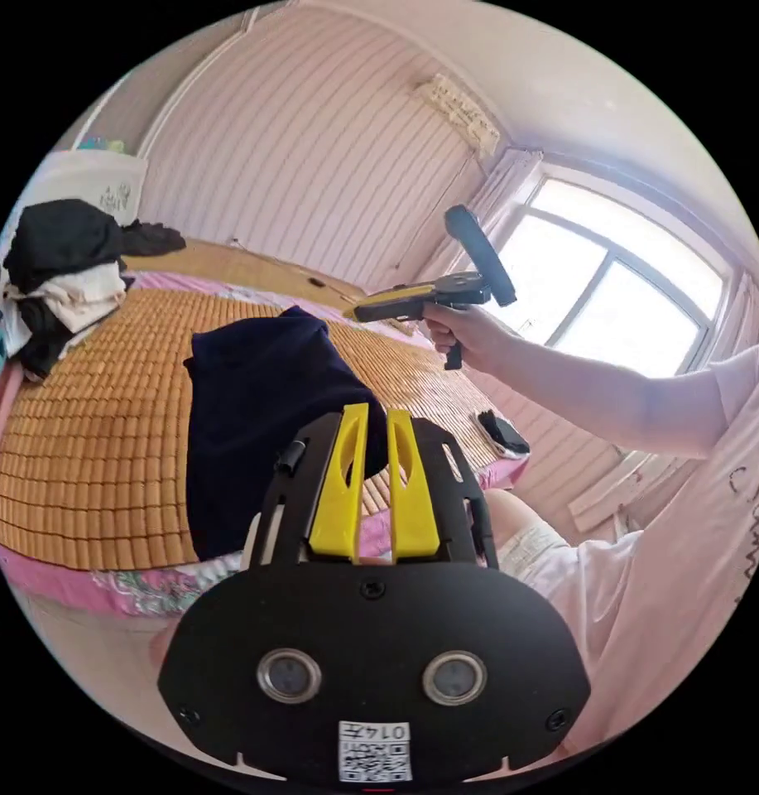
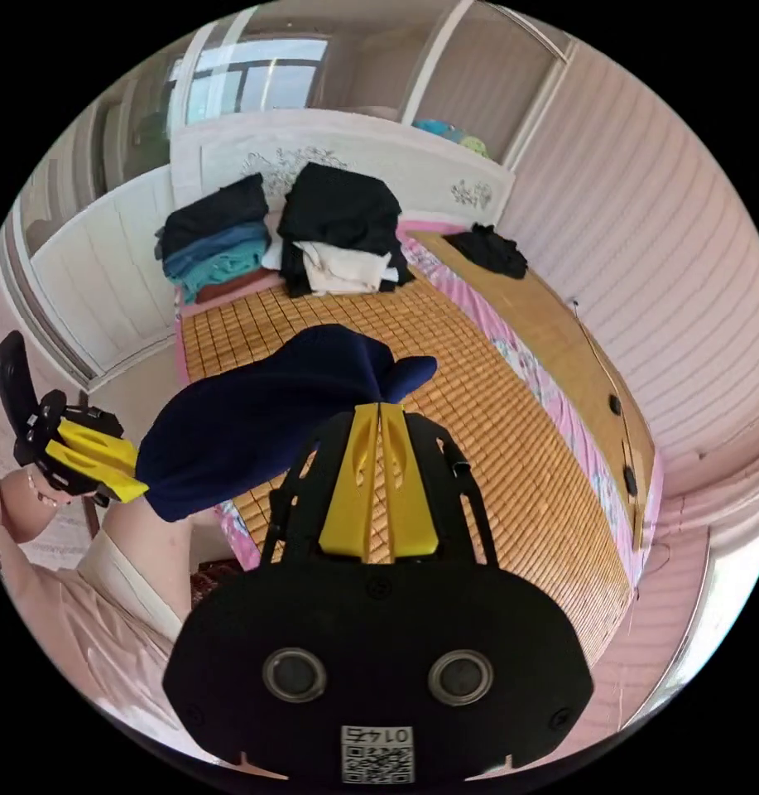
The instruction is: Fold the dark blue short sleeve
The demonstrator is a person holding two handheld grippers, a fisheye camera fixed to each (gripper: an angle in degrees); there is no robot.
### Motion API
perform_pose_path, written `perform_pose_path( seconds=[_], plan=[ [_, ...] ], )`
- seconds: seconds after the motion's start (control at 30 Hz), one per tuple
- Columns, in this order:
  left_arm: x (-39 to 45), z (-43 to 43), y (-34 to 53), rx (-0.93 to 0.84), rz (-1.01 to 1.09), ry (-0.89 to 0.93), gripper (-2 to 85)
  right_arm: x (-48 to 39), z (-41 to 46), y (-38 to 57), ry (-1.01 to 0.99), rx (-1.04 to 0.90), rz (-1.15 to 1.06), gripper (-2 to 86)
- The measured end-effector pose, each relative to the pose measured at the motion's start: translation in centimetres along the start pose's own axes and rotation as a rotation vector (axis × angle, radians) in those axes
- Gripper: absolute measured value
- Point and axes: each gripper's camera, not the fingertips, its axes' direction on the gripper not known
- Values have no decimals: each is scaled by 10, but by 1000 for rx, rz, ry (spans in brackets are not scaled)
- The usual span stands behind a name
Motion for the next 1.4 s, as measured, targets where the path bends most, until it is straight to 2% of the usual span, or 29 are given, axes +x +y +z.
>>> perform_pose_path(
  seconds=[0.03, 0.1, 0.23, 0.33, 0.43, 0.6, 0.7, 0.77, 0.8, 0.93, 1.17, 1.3, 1.4],
  plan=[
    [6, 32, 10, -89, -15, 11, 50, 22, 21, 46, 2, -101, 61, 6],
    [14, 54, 20, -172, -17, -17, 52, 41, 35, 105, -27, -173, 105, 36],
    [1, 57, 17, -252, -51, -162, 50, 51, 45, 183, -116, -173, 161, 63],
    [-19, 66, -1, -305, -109, -244, 49, 45, 52, 195, -252, -109, 188, 68],
    [-31, 85, -17, -358, -132, -293, 52, 27, 68, 182, -318, -99, 111, 77],
    [-35, 126, -41, -428, -161, -312, 72, 24, 106, 145, -446, -160, 117, 103],
    [-41, 157, -47, -515, -194, -335, 78, 25, 144, 150, -348, -313, 98, 93],
    [-45, 176, -45, -594, -210, -342, 70, 40, 137, 162, -313, -266, 102, 68],
    [-44, 175, -45, -586, -198, -353, 64, 53, 134, 173, -352, -287, 107, 53],
    [-43, 159, -46, -532, -196, -315, 6, 130, 88, 238, -435, -165, 215, 31],
    [-16, 109, -55, -411, -106, -298, -9, 255, 24, 375, -470, -34, 473, 21],
    [10, 46, -86, -217, -89, -223, -10, 317, -29, 450, -639, 223, 639, 18],
    [42, -22, -132, -19, -8, -208, -10, 354, -84, 483, -712, 457, 653, 17]
  ],
)
